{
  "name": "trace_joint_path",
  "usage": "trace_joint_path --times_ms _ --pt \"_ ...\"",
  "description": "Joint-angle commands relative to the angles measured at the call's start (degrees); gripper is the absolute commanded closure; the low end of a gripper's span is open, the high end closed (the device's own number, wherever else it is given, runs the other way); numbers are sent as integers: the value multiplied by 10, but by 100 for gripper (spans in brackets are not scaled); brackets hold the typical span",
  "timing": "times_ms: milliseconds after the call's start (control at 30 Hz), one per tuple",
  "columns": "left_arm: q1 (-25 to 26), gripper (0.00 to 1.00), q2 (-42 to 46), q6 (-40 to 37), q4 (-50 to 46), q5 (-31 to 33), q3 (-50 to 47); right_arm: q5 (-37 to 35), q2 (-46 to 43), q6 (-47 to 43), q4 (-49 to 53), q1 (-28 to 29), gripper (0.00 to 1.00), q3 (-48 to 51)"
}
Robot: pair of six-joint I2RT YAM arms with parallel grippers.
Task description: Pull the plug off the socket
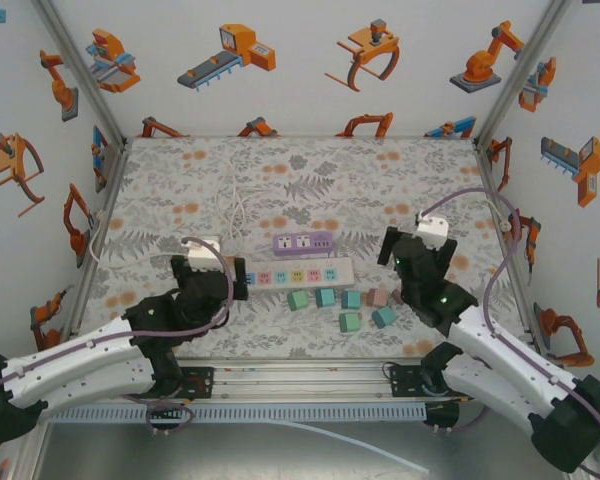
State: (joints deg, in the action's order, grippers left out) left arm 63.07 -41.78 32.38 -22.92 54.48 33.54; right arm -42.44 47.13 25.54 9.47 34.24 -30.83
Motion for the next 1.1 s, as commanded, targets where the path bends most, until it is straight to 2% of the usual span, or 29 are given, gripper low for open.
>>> trace_joint_path --times_ms 0,67,133,200,267,367,400,533,600,700,733,800,867,900,1067 --pt "-56 3 12 97 -80 175 -5 43 29 -54 -65 -70 2 1" --pt "-94 3 23 83 -61 202 -18 47 51 -72 -87 -112 1 6" --pt "-138 3 31 6 25 215 -48 71 73 -74 -107 -158 0 10" --pt "-184 3 32 -100 146 184 -87 99 93 -73 -134 -200 0 17" --pt "-237 3 22 -161 239 126 -122 121 119 -73 -165 -240 0 26" --pt "-317 3 -18 -180 311 60 -144 152 167 -74 -192 -294 0 17" --pt "-341 3 -33 -180 309 30 -135 156 185 -85 -209 -303 0 14" --pt "-425 3 -114 -223 419 -59 -136 175 273 -140 -325 -320 0 21" --pt "-457 3 -161 -236 468 -103 -140 201 327 -164 -395 -324 1 27" --pt "-493 3 -230 -275 578 -168 -162 276 396 -208 -479 -335 1 25" --pt "-500 3 -248 -290 605 -185 -167 282 392 -203 -463 -337 0 23" --pt "-520 3 -278 -309 643 -235 -171 343 387 -205 -517 -353 0 57" --pt "-541 3 -300 -305 669 -284 -172 384 423 -215 -642 -360 0 101" --pt "-554 3 -313 -296 686 -315 -174 390 406 -213 -600 -363 0 98" --pt "-609 3 -389 -277 755 -417 -162 387 414 -207 -601 -369 0 91"
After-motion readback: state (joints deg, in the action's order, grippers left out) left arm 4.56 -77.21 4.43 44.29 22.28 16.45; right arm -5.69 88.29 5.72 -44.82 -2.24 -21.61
